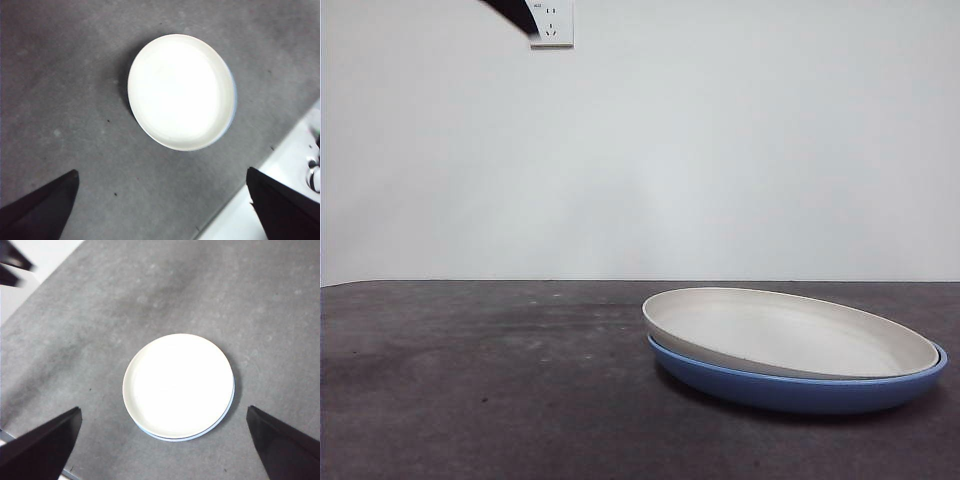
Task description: Pick up the white plate, put it on the blue plate, put it on desk
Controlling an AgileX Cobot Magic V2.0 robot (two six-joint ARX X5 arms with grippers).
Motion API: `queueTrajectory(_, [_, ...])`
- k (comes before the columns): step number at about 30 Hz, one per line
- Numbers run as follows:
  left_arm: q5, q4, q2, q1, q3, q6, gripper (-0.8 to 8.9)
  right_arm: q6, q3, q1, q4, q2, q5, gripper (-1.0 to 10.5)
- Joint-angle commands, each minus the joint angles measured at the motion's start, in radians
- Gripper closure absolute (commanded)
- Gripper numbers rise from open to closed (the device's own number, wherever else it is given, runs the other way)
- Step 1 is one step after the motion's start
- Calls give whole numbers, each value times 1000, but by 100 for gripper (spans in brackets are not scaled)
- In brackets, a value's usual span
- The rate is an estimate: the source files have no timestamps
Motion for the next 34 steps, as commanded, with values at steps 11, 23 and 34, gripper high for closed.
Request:
queueTrajectory(11, [1,58,-389,8,-250,126,156,5,18,4,26,159,-83,348])
queueTrajectory(23, [6,277,-827,27,-718,71,156,-1,18,4,34,338,-140,348])
queueTrajectory(34, [5,409,-1119,27,-970,-100,156,-69,15,3,71,539,-130,349])
